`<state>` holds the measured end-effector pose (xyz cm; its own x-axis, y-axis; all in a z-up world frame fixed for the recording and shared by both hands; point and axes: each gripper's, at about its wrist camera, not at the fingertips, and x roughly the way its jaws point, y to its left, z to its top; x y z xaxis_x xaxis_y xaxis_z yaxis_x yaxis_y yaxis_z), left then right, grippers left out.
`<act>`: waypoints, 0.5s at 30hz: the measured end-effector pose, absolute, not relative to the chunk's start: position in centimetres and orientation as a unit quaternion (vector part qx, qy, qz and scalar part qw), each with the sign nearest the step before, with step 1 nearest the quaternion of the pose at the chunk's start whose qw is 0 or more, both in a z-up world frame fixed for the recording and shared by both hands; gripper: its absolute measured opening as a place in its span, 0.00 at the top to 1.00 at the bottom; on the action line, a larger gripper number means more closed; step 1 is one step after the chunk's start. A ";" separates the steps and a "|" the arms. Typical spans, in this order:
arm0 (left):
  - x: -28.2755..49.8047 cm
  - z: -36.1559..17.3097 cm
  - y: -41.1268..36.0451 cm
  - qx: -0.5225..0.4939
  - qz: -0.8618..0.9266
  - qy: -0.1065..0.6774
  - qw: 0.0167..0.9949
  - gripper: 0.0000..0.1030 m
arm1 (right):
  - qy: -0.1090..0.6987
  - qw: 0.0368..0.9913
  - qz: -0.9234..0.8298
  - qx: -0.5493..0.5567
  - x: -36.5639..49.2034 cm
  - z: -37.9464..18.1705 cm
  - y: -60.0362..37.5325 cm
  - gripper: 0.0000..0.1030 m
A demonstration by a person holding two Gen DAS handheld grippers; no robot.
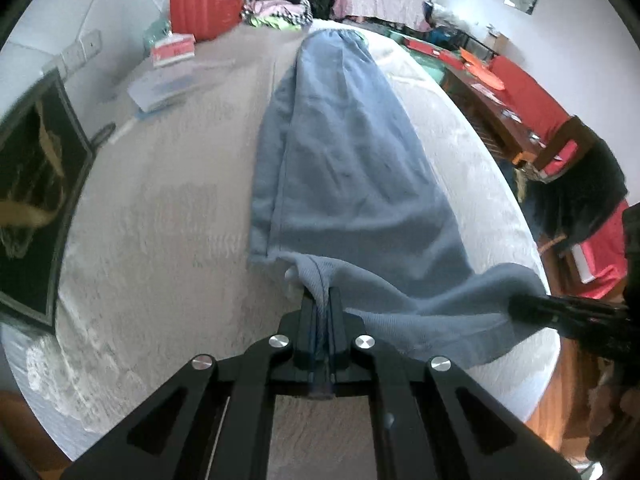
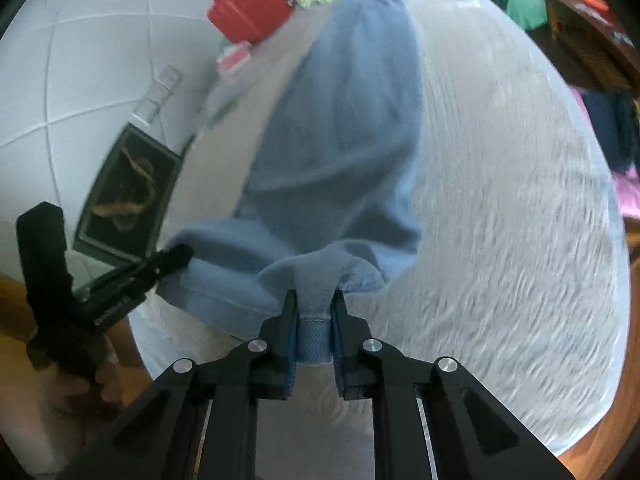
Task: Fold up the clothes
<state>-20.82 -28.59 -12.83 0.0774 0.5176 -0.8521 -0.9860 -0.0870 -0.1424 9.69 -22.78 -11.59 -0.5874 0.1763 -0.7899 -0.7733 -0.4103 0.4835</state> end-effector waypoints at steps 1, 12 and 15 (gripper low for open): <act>-20.3 -12.5 -27.6 -0.406 0.622 0.285 0.606 0.96 | 0.441 0.304 0.776 -0.334 9.8 -11.1 -22.2 0.86; -14.4 -10.1 -17.8 -0.381 0.712 0.263 0.528 0.96 | 0.355 0.203 0.829 -0.381 7.6 -9.8 -9.6 0.86; -13.9 -9.5 -15.6 -0.403 0.726 0.248 0.498 0.96 | 0.332 0.179 0.838 -0.394 7.5 -9.1 -7.0 0.86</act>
<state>-13.95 -15.57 -9.53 -0.1777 0.5235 -0.8333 -0.9241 -0.3799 -0.0416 7.52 -7.02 -9.09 -0.6251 0.0387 -0.7795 -0.5620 -0.7154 0.4152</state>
